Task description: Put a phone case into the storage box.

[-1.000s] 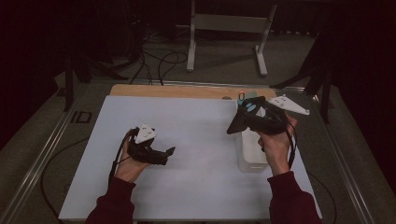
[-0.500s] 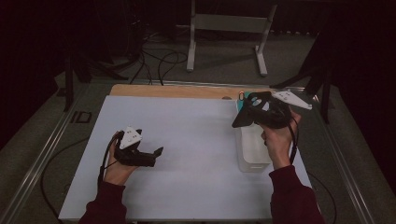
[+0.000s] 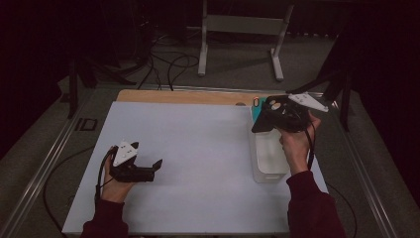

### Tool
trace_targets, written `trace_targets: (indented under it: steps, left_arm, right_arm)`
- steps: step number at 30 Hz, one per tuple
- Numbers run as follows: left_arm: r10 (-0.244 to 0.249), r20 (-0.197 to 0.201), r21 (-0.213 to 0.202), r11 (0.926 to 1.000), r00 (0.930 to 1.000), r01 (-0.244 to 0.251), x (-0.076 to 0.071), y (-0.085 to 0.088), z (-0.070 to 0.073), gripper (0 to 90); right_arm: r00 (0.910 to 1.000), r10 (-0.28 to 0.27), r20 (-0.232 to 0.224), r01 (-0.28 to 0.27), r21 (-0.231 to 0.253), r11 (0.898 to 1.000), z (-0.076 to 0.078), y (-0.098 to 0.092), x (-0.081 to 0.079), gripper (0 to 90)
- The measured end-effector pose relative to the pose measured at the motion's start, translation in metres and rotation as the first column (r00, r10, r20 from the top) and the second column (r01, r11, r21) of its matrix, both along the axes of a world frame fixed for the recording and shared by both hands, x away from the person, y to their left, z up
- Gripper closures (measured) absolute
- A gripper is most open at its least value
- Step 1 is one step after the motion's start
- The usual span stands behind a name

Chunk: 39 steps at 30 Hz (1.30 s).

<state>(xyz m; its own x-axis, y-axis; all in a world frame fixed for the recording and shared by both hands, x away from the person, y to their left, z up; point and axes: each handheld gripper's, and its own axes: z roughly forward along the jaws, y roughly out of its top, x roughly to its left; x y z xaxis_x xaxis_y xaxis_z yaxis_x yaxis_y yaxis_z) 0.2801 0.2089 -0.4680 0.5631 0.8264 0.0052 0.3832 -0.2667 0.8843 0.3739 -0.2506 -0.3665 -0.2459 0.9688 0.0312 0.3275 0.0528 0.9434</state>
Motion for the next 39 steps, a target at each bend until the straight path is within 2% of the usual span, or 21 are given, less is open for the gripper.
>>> trace_targets:
  steps: [8, 23, 34, 39]
  left_arm:
    - [0.029, 0.006, -0.013, 0.9995, 0.9996, -0.029, -0.007, 0.01, -0.003, 0.0]
    - [0.051, 0.007, -0.02, 0.9985, 0.9987, -0.051, -0.012, 0.017, -0.003, 0.0]
    - [0.066, 0.022, -0.029, 0.9974, 0.9976, -0.065, -0.013, 0.019, -0.002, 0.0]
    - [0.069, 0.025, -0.035, 0.9971, 0.9973, -0.068, -0.014, 0.02, -0.001, 0.0]
  right_arm:
    - [0.9989, -0.045, -0.013, 0.044, -0.043, 0.998, -0.006, -0.002, 0.01, 13.6]
    - [0.9922, -0.1, -0.073, 0.096, -0.061, 0.994, -0.023, -0.003, 0.03, 13.5]
    - [0.9866, -0.11, -0.121, 0.103, -0.063, 0.993, -0.037, -0.003, 0.043, 13.2]
    - [0.9833, -0.113, -0.142, 0.103, -0.082, 0.991, -0.045, 0.002, 0.05, 13.0]
